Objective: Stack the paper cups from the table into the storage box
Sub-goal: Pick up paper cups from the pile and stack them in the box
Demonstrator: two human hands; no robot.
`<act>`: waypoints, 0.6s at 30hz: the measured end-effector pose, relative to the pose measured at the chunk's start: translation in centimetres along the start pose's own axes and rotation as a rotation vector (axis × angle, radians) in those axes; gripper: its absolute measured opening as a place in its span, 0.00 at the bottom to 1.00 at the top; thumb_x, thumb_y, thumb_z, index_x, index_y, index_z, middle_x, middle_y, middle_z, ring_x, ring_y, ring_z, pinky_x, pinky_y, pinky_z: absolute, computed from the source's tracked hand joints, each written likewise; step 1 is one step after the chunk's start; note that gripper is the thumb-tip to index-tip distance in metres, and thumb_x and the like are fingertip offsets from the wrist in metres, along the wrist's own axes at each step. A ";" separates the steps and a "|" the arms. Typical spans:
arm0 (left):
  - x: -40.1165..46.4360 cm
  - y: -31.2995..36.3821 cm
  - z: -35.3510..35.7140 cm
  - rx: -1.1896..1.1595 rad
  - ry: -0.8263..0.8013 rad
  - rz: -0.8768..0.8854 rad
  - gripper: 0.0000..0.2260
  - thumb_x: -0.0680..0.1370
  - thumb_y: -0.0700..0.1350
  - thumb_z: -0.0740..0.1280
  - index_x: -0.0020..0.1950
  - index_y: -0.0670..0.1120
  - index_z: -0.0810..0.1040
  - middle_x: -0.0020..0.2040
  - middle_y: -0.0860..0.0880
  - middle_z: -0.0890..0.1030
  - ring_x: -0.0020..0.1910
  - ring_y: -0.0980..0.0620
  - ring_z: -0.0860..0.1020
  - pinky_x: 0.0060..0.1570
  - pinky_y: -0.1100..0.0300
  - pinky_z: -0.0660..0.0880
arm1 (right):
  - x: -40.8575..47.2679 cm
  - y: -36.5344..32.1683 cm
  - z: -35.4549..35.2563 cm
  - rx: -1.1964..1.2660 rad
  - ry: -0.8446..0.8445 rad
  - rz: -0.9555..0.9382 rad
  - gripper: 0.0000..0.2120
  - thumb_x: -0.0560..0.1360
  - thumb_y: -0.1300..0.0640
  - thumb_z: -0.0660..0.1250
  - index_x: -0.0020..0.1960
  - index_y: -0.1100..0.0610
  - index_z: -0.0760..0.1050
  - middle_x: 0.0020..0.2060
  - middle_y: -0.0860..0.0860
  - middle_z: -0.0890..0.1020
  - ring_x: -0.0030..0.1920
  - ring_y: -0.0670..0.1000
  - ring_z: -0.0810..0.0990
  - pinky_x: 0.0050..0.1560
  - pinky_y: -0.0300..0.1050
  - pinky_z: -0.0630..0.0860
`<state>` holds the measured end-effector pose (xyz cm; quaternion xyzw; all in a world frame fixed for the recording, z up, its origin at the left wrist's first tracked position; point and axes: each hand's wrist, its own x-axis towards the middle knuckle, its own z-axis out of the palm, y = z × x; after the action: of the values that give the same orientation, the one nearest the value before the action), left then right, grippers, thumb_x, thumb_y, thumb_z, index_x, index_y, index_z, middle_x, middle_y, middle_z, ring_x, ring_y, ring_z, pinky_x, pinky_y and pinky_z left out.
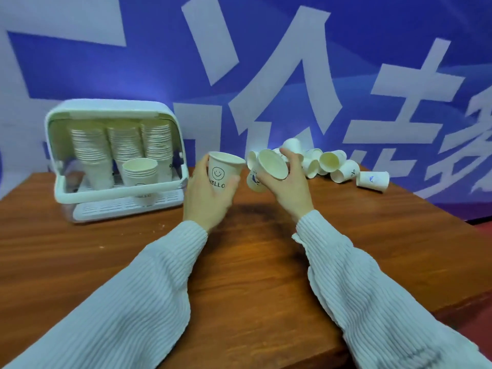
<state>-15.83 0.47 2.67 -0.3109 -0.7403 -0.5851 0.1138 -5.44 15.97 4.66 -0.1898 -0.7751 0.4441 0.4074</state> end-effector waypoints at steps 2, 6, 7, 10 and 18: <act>0.7 -0.8 -2.4 0.021 0.041 -0.011 0.30 0.74 0.58 0.73 0.73 0.54 0.67 0.60 0.55 0.76 0.59 0.52 0.76 0.56 0.56 0.72 | 0.5 -1.2 3.0 0.020 -0.050 -0.025 0.38 0.71 0.46 0.79 0.76 0.48 0.66 0.66 0.45 0.76 0.66 0.47 0.76 0.67 0.51 0.76; 1.6 -2.0 -7.3 0.088 0.136 -0.031 0.32 0.74 0.58 0.73 0.75 0.52 0.66 0.63 0.53 0.78 0.60 0.51 0.77 0.57 0.55 0.73 | 1.2 -3.5 8.4 0.024 -0.156 -0.070 0.40 0.67 0.39 0.77 0.74 0.45 0.66 0.66 0.46 0.76 0.65 0.48 0.76 0.66 0.51 0.76; 1.8 -2.3 -8.5 0.105 0.154 -0.033 0.33 0.74 0.59 0.72 0.75 0.52 0.66 0.64 0.52 0.78 0.61 0.50 0.77 0.59 0.54 0.74 | 1.3 -4.1 9.7 0.026 -0.180 -0.083 0.40 0.66 0.38 0.76 0.74 0.45 0.67 0.66 0.46 0.76 0.65 0.48 0.76 0.65 0.50 0.76; 2.2 -3.1 -11.8 0.145 0.218 -0.051 0.34 0.72 0.62 0.70 0.75 0.53 0.65 0.65 0.52 0.77 0.63 0.49 0.76 0.62 0.49 0.75 | 1.7 -6.2 12.8 0.060 -0.215 -0.118 0.33 0.71 0.41 0.76 0.72 0.45 0.68 0.65 0.44 0.76 0.63 0.47 0.76 0.62 0.47 0.75; 3.0 -5.7 -17.7 0.134 0.428 -0.167 0.37 0.73 0.62 0.71 0.77 0.56 0.59 0.69 0.52 0.75 0.66 0.46 0.74 0.65 0.47 0.73 | 4.9 -9.8 20.8 -0.092 -0.419 -0.146 0.32 0.74 0.42 0.72 0.74 0.47 0.67 0.66 0.48 0.79 0.64 0.53 0.77 0.65 0.53 0.75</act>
<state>-25.00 -15.80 4.84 -0.1093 -0.7596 -0.5947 0.2395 -24.29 2.84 9.52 -0.0553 -0.8739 0.4073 0.2595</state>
